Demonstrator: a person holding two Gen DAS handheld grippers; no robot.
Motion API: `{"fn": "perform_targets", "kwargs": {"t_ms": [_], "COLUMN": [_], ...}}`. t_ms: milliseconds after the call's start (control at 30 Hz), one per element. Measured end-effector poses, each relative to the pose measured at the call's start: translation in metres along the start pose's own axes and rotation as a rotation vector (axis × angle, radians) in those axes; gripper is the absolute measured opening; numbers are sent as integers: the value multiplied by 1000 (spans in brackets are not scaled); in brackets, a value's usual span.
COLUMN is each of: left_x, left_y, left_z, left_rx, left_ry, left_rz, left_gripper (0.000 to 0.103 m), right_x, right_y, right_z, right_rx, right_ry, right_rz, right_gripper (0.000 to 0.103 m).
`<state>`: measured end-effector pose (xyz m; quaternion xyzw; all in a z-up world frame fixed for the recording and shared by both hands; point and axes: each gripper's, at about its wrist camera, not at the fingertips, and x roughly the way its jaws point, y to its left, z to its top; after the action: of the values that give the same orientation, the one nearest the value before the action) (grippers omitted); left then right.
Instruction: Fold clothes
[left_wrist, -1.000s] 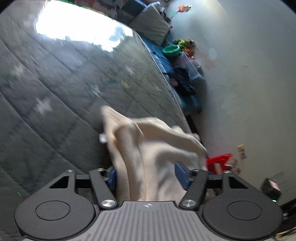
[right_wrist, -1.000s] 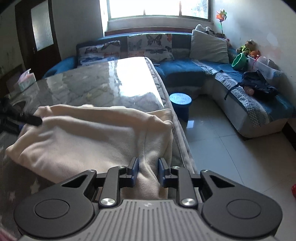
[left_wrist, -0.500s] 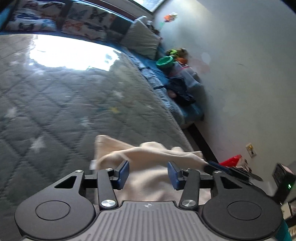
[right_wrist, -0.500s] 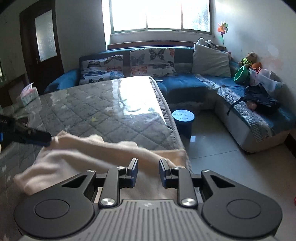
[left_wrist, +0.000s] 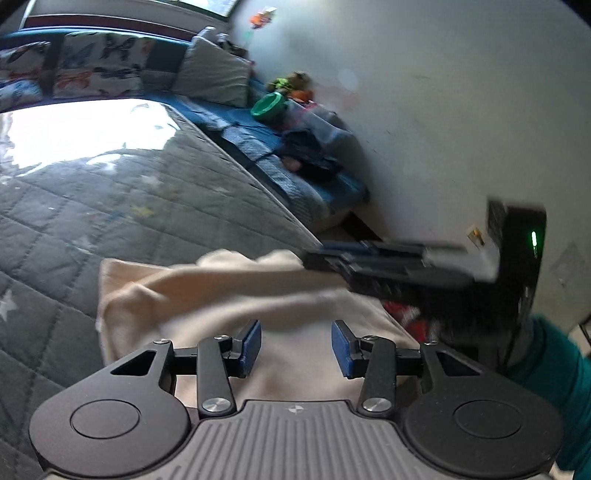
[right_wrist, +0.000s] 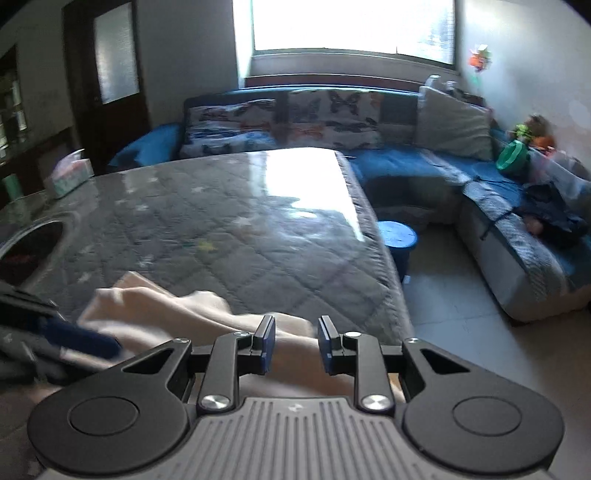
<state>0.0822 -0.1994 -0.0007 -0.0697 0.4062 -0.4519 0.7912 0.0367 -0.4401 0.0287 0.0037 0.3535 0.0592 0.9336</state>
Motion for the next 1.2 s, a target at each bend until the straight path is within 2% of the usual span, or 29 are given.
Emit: {"fn": "perform_targets", "kwargs": {"t_ms": [133,167,333,567,700,800,967,1200], "left_x": [6,9,15,12,10,8,5,-10], "left_y": [-14,-14,-11,-7,-7,-8,-6,-2], "left_z": [-11,-13,-21,-21,-23,-24,-27,-26], "left_rx": [58,59,38,11,13,11,4,-17], "left_ry": [15,26,51,38,35,32,33,8], "left_rz": [-19,-28,-32,-36,-32,-35,-33,-24], "left_gripper": [45,45,45,47,47,49,49,54], "right_x": [5,8,28,33,23,27,50,34], "right_y": [15,19,28,23,31,43,50,44], "right_z": [4,5,9,15,22,25,27,30], "right_rx": [-52,-67,-93,-72,-82,-125,-144,-122], "right_ry": [41,49,82,71,49,67,107,70], "right_rz": [80,78,76,80,135,166,168,169], "right_gripper": [26,30,30,31,31,32,32,34]}}
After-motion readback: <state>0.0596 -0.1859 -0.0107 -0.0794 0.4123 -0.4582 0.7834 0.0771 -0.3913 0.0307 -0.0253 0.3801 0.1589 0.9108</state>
